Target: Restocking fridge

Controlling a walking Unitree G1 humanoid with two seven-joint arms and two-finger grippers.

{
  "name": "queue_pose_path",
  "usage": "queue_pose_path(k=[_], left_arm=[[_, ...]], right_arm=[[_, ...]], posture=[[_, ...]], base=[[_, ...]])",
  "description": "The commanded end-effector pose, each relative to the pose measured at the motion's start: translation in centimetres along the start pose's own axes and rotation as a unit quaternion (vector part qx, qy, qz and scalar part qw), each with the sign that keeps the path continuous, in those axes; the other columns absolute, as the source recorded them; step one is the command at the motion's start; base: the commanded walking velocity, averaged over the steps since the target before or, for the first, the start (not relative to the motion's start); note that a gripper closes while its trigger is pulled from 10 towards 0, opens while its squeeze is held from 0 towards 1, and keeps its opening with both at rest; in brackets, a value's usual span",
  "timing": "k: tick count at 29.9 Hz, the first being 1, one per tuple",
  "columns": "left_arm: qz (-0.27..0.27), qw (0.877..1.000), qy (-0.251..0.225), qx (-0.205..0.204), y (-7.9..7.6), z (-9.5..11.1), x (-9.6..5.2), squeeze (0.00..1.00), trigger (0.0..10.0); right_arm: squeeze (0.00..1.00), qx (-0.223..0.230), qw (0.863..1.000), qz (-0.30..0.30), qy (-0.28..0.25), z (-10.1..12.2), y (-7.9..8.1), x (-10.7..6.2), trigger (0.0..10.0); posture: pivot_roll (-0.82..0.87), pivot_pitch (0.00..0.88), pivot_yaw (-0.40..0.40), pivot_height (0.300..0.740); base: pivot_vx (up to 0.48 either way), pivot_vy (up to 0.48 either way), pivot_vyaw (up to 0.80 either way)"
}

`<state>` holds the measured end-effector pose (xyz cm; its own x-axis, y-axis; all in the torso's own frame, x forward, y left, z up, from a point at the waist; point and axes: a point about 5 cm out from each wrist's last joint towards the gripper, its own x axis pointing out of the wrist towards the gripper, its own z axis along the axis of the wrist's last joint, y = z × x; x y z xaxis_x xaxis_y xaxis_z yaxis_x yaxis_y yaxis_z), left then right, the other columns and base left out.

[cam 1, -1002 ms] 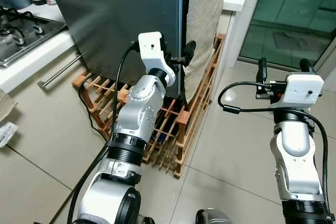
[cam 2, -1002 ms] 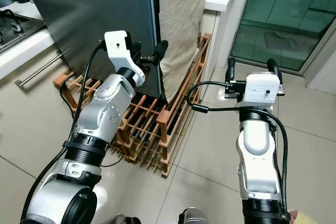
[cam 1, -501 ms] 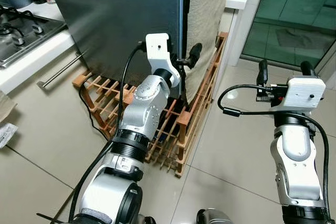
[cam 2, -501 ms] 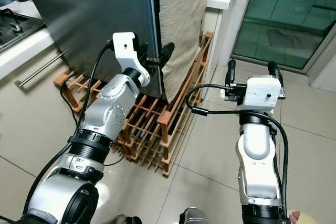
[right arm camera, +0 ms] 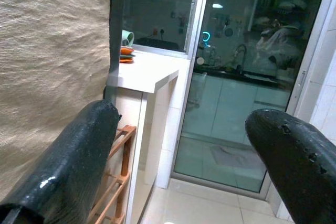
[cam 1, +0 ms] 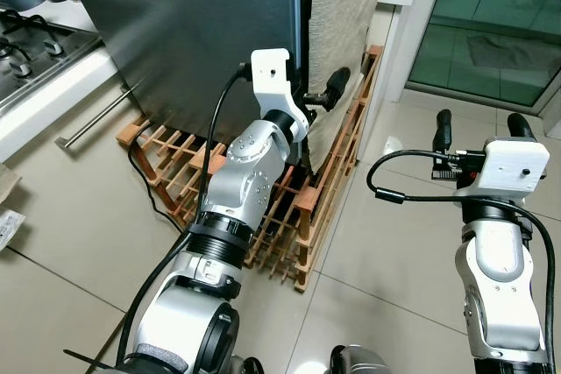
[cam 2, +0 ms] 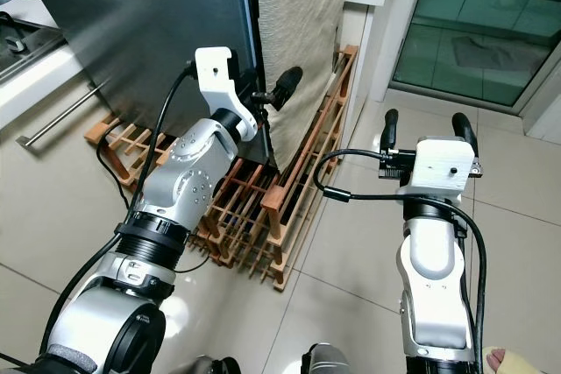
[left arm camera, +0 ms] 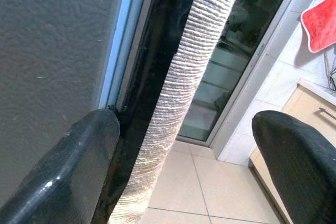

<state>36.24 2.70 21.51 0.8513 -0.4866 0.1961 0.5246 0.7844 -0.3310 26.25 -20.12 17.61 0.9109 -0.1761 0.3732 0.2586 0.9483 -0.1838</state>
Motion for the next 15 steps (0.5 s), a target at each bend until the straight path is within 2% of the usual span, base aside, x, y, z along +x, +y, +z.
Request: queue_pose_path(k=[1, 7, 8, 9, 11, 15], left_arm=[[-0.061, 0.997, -0.020, -0.049, -5.2, 0.6, 1.7, 0.00, 10.0], [-0.058, 0.995, -0.019, -0.082, -5.7, 0.2, 2.4, 0.00, 10.0], [-0.077, 0.993, -0.020, -0.085, -6.2, 0.2, 2.4, 0.00, 10.0], [-0.110, 0.992, -0.021, -0.065, -7.1, 0.1, 2.4, 0.00, 10.0], [-0.178, 0.982, -0.010, -0.061, -8.9, -0.3, 2.0, 0.00, 10.0], [-0.205, 0.977, 0.017, -0.063, -9.6, -1.6, 1.5, 0.00, 10.0]], right_arm=[[0.26, 0.001, 1.000, -0.002, -0.002, 0.3, 0.0, 0.0, 10.0], [0.26, 0.003, 1.000, -0.003, -0.001, 0.3, 0.2, 0.0, 10.0], [0.26, 0.003, 1.000, -0.002, -0.001, 0.3, 0.3, 0.0, 10.0], [0.26, 0.004, 1.000, -0.002, -0.001, 0.3, 0.3, 0.1, 10.0], [0.26, 0.004, 1.000, -0.003, -0.001, 0.4, 0.3, 0.1, 10.0], [0.26, 0.004, 1.000, -0.006, 0.000, 0.3, 0.3, 0.1, 10.0]], posture=[[-0.28, 0.130, 0.107, 0.732], [-0.28, 0.129, 0.109, 0.732], [-0.28, 0.130, 0.109, 0.732], [-0.28, 0.131, 0.110, 0.732], [-0.28, 0.133, 0.113, 0.732], [-0.28, 0.135, 0.119, 0.732]], base=[[0.000, 0.000, 0.00], [0.000, 0.000, 0.00], [0.000, 0.000, 0.00], [0.000, 0.000, 0.00], [0.000, 0.000, 0.00], [0.000, 0.000, 0.00]])
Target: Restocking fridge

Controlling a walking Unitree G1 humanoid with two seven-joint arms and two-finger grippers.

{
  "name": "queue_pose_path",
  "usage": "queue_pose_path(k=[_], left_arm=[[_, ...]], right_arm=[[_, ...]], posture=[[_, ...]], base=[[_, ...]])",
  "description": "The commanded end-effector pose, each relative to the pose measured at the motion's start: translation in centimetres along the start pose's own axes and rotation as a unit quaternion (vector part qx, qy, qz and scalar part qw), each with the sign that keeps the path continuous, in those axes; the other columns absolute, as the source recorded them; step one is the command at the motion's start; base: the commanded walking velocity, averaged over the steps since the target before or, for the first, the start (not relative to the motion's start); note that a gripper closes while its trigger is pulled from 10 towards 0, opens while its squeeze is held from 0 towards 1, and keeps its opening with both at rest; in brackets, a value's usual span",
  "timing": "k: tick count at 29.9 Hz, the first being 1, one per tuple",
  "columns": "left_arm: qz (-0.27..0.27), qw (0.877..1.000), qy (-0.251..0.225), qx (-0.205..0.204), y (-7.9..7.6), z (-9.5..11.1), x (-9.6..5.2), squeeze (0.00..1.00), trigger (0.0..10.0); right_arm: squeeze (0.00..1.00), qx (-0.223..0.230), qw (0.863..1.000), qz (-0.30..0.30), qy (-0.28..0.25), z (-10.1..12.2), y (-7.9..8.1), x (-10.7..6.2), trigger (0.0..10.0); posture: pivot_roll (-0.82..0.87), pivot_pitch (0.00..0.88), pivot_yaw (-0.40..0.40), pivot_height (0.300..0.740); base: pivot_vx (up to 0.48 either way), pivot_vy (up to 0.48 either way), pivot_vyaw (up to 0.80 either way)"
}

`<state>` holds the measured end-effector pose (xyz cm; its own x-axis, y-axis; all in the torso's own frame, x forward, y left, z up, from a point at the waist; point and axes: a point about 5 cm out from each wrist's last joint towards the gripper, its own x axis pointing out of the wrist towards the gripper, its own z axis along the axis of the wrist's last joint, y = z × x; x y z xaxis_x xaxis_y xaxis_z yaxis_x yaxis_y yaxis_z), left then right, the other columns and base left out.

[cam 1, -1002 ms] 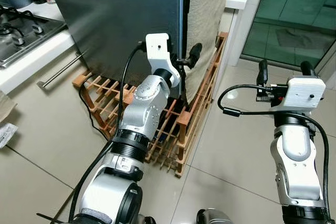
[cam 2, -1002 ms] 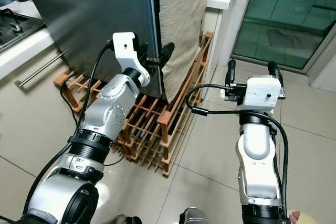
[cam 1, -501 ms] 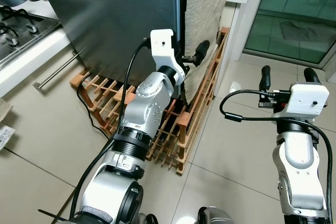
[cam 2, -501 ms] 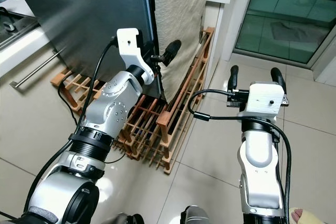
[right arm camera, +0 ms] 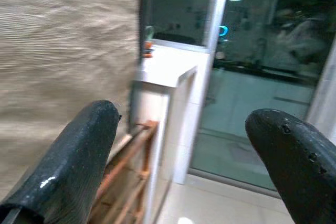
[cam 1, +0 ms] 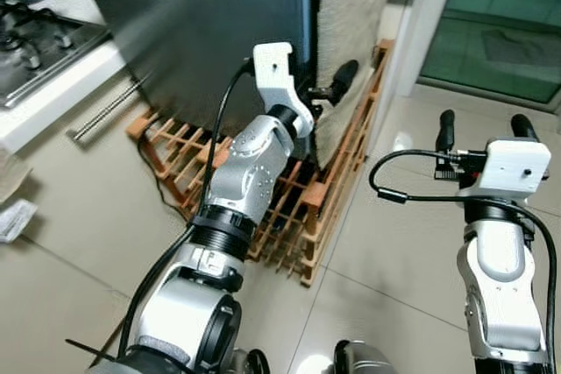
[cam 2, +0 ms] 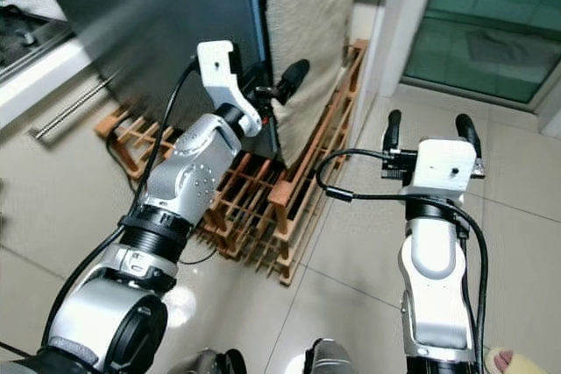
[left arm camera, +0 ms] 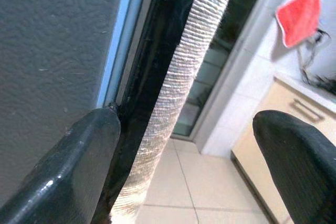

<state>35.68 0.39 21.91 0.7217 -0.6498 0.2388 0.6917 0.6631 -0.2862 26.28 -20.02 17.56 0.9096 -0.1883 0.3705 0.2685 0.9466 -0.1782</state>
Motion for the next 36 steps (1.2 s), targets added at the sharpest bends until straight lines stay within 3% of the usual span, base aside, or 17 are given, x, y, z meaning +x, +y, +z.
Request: queue_pose_path(k=[1, 3, 6, 11, 17, 21, 22, 23, 25, 31, 36], left_arm=[[-0.112, 0.991, 0.002, -0.069, -7.2, -1.2, 2.3, 0.00, 10.0], [-0.163, 0.982, 0.001, -0.093, -8.4, -1.0, 2.0, 0.00, 10.0], [-0.174, 0.980, 0.000, -0.095, -8.7, -1.0, 1.9, 0.00, 10.0], [-0.247, 0.955, -0.020, -0.162, -10.2, 0.4, 1.3, 0.00, 10.0], [-0.260, 0.947, -0.019, -0.188, -10.3, 0.7, 1.3, 0.00, 10.0], [-0.212, 0.962, -0.019, -0.172, -9.0, 0.7, 1.3, 0.00, 10.0], [-0.152, 0.978, -0.024, -0.141, -7.1, 0.9, 1.1, 0.00, 10.0], [-0.152, 0.978, -0.024, -0.141, -7.1, 0.9, 1.1, 0.00, 10.0], [-0.098, 0.988, -0.030, -0.113, -5.3, 1.0, 0.8, 0.00, 10.0], [0.000, 0.998, -0.043, -0.038, -2.4, 1.3, -0.5, 0.00, 10.0], [0.022, 0.998, -0.048, -0.024, -1.4, 1.4, -1.2, 0.00, 10.0]], right_arm=[[0.26, 0.003, 1.000, -0.001, -0.003, 0.3, 0.2, 0.1, 10.0], [0.26, 0.003, 1.000, -0.002, -0.002, 0.3, 0.1, 0.1, 10.0], [0.26, 0.003, 1.000, -0.002, -0.002, 0.3, 0.1, 0.0, 10.0], [0.26, 0.003, 1.000, -0.006, -0.001, 0.2, 0.1, 0.1, 10.0], [0.26, 0.001, 1.000, -0.007, -0.001, 0.2, 0.0, 0.2, 10.0], [0.26, 0.001, 1.000, -0.011, -0.005, 0.5, -0.1, 0.4, 10.0], [0.26, 0.001, 1.000, -0.012, -0.009, 0.6, -0.2, 0.4, 10.0], [0.26, 0.001, 1.000, -0.012, -0.009, 0.6, -0.2, 0.4, 10.0], [0.26, 0.001, 1.000, -0.014, -0.010, 0.7, -0.3, 0.4, 10.0], [0.26, 0.003, 1.000, -0.013, -0.010, 0.6, -0.5, 0.3, 10.0], [0.26, 0.004, 1.000, -0.008, -0.012, 0.7, -0.3, 0.5, 10.0]], posture=[[-0.28, 0.135, 0.119, 0.732], [-0.29, 0.136, 0.120, 0.732], [-0.29, 0.136, 0.120, 0.732], [-0.29, 0.134, 0.122, 0.732], [-0.29, 0.130, 0.123, 0.732], [-0.29, 0.128, 0.124, 0.732], [-0.29, 0.128, 0.123, 0.732], [-0.29, 0.128, 0.123, 0.732], [-0.29, 0.123, 0.122, 0.732], [-0.28, 0.117, 0.110, 0.732], [-0.28, 0.112, 0.109, 0.732]], base=[[0.000, 0.000, 0.00], [0.000, 0.000, 0.00], [0.000, 0.000, 0.00], [0.000, 0.000, 0.00], [0.000, 0.000, 0.00], [0.000, 0.000, 0.00], [0.000, 0.000, 0.00], [0.000, 0.000, 0.00], [0.000, 0.000, 0.00], [0.000, 0.000, 0.00], [0.000, 0.000, 0.00]])
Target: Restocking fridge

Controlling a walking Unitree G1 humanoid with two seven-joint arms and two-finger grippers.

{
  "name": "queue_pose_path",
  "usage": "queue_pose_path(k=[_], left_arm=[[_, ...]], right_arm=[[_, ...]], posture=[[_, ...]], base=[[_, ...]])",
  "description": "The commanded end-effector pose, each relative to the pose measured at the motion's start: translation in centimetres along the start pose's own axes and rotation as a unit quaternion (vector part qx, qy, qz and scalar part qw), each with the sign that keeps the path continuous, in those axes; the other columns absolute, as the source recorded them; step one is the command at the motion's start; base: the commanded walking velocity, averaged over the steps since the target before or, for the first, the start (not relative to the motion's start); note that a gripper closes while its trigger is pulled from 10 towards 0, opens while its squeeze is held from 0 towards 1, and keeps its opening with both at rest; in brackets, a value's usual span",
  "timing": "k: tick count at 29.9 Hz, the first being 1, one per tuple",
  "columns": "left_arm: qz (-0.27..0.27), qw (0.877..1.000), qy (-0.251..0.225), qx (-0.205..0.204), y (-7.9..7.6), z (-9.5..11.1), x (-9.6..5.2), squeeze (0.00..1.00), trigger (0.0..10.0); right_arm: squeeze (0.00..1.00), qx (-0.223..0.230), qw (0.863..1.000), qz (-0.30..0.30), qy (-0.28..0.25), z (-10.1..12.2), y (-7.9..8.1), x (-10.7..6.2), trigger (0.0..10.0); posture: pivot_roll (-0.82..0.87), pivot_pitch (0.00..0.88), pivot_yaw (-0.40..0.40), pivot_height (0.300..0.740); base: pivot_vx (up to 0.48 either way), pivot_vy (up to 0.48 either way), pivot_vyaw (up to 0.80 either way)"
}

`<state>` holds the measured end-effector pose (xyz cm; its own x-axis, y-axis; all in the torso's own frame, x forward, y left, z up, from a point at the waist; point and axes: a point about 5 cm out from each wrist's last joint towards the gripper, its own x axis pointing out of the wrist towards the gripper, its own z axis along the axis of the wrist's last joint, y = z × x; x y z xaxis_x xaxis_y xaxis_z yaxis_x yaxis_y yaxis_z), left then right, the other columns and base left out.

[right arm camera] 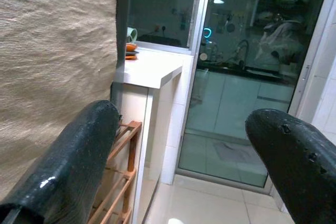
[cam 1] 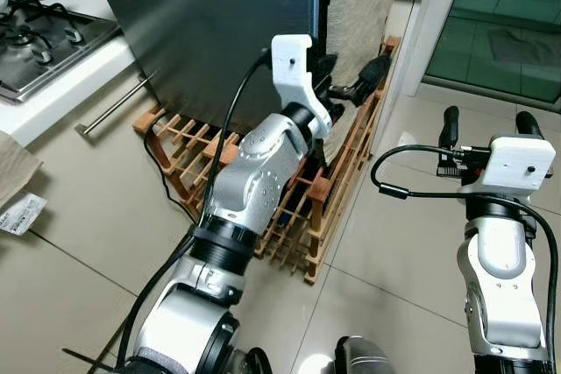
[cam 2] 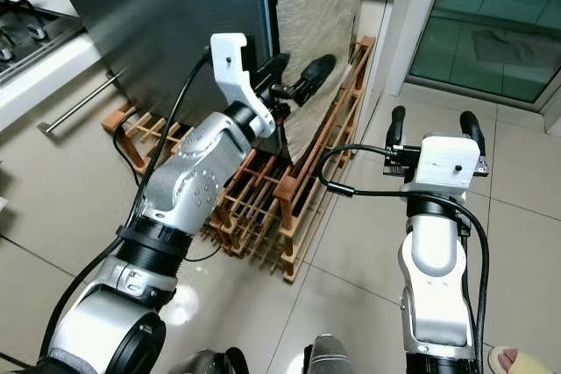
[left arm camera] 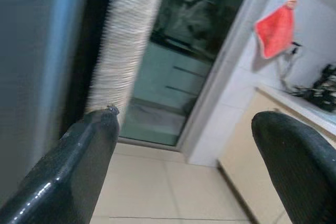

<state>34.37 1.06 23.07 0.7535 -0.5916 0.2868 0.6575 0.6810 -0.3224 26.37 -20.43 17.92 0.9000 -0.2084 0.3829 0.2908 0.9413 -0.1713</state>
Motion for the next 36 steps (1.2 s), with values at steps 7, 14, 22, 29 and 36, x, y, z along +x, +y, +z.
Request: queue_pose_path(k=[7, 14, 22, 29, 36], left_arm=[[0.042, 0.999, -0.004, -0.020, 0.0, -1.0, -0.3, 0.00, 10.0], [0.022, 1.000, 0.013, -0.012, -0.8, -1.6, 0.8, 0.00, 10.0], [0.020, 0.999, 0.025, -0.033, -0.9, -1.8, 2.2, 0.00, 10.0], [0.003, 0.998, 0.022, -0.056, -1.7, -1.7, 2.7, 0.00, 10.0], [-0.034, 0.995, 0.016, -0.095, -3.9, -1.3, 3.6, 0.00, 10.0]], right_arm=[[0.26, 0.004, 1.000, 0.008, -0.009, 0.6, 0.2, 0.3, 10.0], [0.26, 0.005, 1.000, 0.011, -0.012, 0.7, 0.4, 0.3, 10.0], [0.26, 0.006, 1.000, 0.007, -0.007, 0.7, 0.4, -0.4, 10.0], [0.26, 0.004, 1.000, 0.003, -0.002, 0.6, 0.2, -0.8, 10.0], [0.26, 0.002, 1.000, -0.003, 0.002, 0.6, 0.1, -1.2, 10.0]], posture=[[-0.27, 0.104, 0.098, 0.732], [-0.27, 0.106, 0.102, 0.732], [-0.29, 0.125, 0.121, 0.732], [-0.30, 0.133, 0.129, 0.732], [-0.31, 0.146, 0.138, 0.732]], base=[[0.000, 0.000, 0.00], [0.000, 0.000, 0.00], [0.000, 0.000, 0.00], [0.000, 0.000, 0.00], [0.000, 0.000, 0.00]])
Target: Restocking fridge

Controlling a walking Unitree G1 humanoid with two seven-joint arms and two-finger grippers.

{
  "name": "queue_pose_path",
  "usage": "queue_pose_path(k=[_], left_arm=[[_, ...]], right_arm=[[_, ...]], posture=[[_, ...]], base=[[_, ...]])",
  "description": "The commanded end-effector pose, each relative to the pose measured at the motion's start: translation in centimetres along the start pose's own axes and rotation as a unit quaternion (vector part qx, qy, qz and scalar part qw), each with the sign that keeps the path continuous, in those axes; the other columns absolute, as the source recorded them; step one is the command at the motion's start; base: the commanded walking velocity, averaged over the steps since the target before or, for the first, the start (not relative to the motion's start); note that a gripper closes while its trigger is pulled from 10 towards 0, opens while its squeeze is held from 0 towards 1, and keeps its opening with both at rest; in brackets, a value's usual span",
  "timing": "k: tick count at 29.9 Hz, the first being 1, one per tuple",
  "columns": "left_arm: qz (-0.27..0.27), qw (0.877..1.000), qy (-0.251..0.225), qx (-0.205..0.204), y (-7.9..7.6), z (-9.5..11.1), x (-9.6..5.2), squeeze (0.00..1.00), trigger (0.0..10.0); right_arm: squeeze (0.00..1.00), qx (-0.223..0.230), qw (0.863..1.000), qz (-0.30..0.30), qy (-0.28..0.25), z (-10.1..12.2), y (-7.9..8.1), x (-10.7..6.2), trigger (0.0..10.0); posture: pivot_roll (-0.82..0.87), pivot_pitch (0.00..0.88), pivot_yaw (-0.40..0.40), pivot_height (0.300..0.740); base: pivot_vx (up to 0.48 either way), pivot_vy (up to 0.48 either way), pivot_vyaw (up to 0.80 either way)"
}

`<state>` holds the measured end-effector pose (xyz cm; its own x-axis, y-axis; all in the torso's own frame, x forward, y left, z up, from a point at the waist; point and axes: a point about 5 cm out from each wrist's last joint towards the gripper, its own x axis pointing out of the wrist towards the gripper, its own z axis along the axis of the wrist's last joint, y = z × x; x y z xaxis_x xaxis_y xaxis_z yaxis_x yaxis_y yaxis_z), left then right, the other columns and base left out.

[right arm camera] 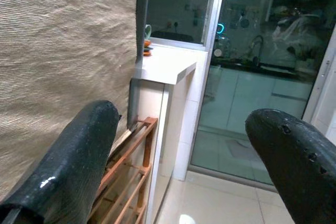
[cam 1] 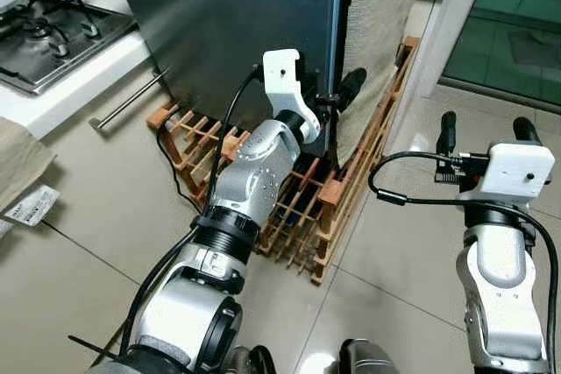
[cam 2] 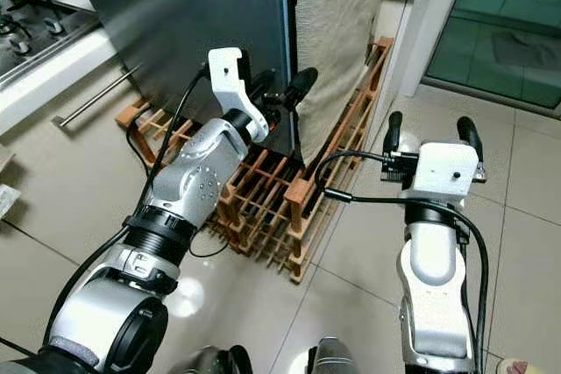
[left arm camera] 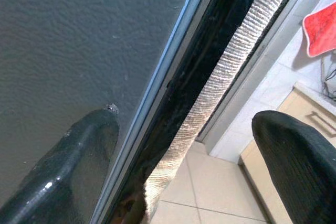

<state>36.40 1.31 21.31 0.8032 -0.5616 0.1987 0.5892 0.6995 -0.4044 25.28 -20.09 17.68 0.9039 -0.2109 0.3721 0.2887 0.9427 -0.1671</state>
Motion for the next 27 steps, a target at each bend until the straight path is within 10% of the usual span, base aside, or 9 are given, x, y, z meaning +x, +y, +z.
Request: queue_pose_path(k=[1, 16, 27], left_arm=[[-0.083, 0.994, -0.010, -0.068, -6.5, 0.0, 2.2, 0.00, 10.0], [-0.141, 0.976, 0.006, -0.165, -9.6, 0.7, 2.7, 0.00, 10.0], [-0.235, 0.938, -0.012, -0.255, -12.2, 3.5, 1.9, 0.00, 10.0]], right_arm=[[0.26, 0.000, 1.000, -0.004, -0.003, 0.4, 0.1, -0.1, 10.0], [0.26, -0.003, 1.000, -0.013, -0.002, 0.5, -0.1, -0.2, 10.0], [0.26, -0.005, 1.000, -0.011, -0.003, 0.4, -0.1, 0.3, 10.0]], posture=[[-0.31, 0.149, 0.141, 0.732], [-0.32, 0.166, 0.149, 0.732], [-0.31, 0.159, 0.142, 0.732]], base=[[0.000, 0.000, 0.00], [0.000, 0.000, 0.00], [0.000, 0.000, 0.00]])
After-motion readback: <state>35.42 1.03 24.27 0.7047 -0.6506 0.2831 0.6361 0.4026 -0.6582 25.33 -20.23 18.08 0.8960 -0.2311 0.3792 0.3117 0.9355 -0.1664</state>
